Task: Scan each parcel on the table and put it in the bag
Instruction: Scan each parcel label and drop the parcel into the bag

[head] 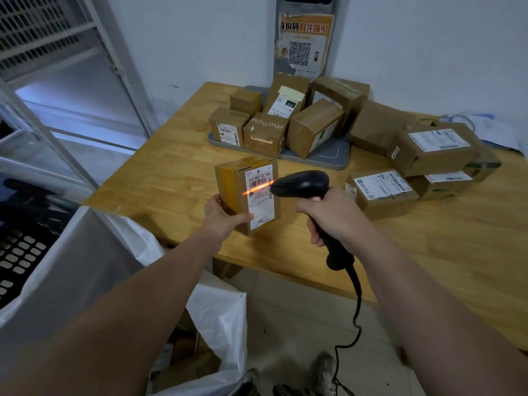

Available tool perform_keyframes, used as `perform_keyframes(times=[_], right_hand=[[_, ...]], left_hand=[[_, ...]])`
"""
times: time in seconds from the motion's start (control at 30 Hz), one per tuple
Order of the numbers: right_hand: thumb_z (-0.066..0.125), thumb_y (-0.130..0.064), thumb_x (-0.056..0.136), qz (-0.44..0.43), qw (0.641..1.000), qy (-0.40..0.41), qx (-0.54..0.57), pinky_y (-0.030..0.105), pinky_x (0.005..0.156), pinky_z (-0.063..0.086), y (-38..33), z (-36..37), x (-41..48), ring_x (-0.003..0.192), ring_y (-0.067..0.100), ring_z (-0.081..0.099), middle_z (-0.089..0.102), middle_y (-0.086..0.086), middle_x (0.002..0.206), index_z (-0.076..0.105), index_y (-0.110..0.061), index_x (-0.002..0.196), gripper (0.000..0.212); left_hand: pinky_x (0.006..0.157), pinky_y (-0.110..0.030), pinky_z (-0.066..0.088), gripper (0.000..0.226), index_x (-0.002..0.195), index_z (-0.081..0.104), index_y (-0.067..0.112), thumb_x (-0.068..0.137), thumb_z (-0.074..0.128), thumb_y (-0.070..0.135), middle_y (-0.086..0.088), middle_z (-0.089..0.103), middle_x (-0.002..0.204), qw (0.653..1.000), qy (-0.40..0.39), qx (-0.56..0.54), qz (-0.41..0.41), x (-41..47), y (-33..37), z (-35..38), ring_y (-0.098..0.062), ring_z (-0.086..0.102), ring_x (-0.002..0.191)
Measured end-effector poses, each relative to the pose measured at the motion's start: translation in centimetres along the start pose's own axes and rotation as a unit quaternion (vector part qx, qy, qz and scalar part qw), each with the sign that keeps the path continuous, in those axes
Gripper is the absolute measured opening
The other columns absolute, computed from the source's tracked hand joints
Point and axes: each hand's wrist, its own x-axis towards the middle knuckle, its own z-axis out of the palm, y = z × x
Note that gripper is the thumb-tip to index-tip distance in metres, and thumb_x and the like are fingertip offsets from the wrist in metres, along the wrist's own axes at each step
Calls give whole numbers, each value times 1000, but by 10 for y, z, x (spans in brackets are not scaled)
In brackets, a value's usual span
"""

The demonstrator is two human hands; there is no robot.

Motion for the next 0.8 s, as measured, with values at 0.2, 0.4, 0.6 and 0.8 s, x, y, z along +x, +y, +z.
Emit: perform_keyframes(times=[0.2,0.4,0.6,0.8], right_hand=[[63,-23,86,-19,1000,12,1,28,50,50,4,-1,3,48,22,59,58,10,56,63,-7,76,18],[62,-18,86,-41,996,74,11,23,47,48,40,26,9,41,15,57,56,5,46,59,-7,66,23],[62,-13,86,7,988,107,114,28,48,48,75,52,17,44,20,55,54,10,48,59,-6,64,23],[63,-19,87,0,988,100,117,24,45,48,67,61,23,41,16,56,55,7,48,60,-5,70,22]], left_hand=[[92,-33,43,89,140,30,15,70,85,17,-5,44,137,1000,2,5,-9,0,1,2,-20,47,121],[98,-38,45,70,133,38,15,77,80,24,-1,54,126,998,-28,-18,-60,-5,5,7,-20,51,118],[97,-38,46,66,134,43,14,80,77,33,-1,55,127,994,-53,-17,-96,-13,-5,13,-22,48,125],[96,-38,46,66,134,43,15,80,76,34,-3,53,135,991,-64,-36,-111,-16,-7,18,-25,48,128]])
